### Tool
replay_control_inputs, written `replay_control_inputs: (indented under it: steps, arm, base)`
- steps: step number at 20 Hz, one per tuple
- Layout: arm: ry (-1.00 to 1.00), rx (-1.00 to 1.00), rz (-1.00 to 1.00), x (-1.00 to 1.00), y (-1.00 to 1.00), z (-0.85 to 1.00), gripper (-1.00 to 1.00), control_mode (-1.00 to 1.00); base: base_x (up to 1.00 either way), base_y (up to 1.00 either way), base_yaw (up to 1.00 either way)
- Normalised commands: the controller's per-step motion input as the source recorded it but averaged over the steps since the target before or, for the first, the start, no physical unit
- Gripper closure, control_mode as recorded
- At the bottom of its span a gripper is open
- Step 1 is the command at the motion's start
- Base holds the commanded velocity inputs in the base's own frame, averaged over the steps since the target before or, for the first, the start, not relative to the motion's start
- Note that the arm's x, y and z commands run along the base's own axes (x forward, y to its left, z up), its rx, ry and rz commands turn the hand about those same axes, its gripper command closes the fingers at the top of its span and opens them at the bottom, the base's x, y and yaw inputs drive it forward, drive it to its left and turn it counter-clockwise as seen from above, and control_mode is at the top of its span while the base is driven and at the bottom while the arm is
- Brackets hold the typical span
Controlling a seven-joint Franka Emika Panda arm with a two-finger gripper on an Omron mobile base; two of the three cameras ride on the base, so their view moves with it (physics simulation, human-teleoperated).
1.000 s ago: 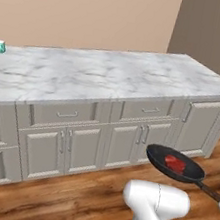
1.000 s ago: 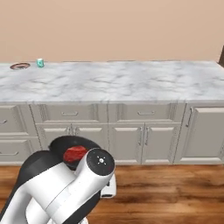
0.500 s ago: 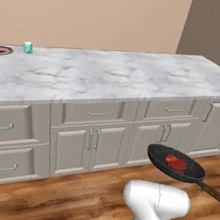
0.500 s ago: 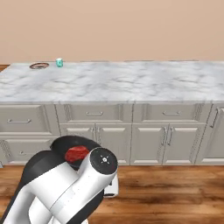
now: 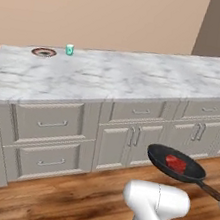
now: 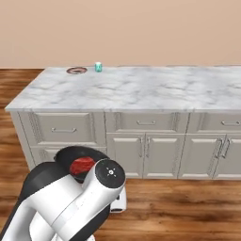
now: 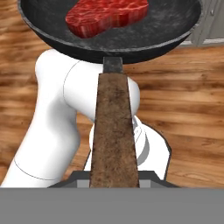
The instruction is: Pick up the pan with the steak in it and place it on the dining table. Then place the steak on the plate.
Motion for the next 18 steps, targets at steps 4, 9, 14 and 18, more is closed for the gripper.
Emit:
replay_control_inputs:
  steps: [4,9,14,18]
  arm:
    - [0.00,0.00,0.00,0.00,0.00,0.00,1.00,1.00]
    - [0.00,0.00,0.00,0.00,0.00,0.00,1.00,1.00]
    - [0.00,0.00,0.00,0.00,0.00,0.00,1.00,1.00]
    - [0.00,0.00,0.00,0.00,0.00,0.00,1.00,1.00]
  base:
    - [-0.04,1.00,0.05]
    - [-0.07,1.00,0.07]
    - [-0.08,1.00,0.07]
    - [-0.10,1.00,0.09]
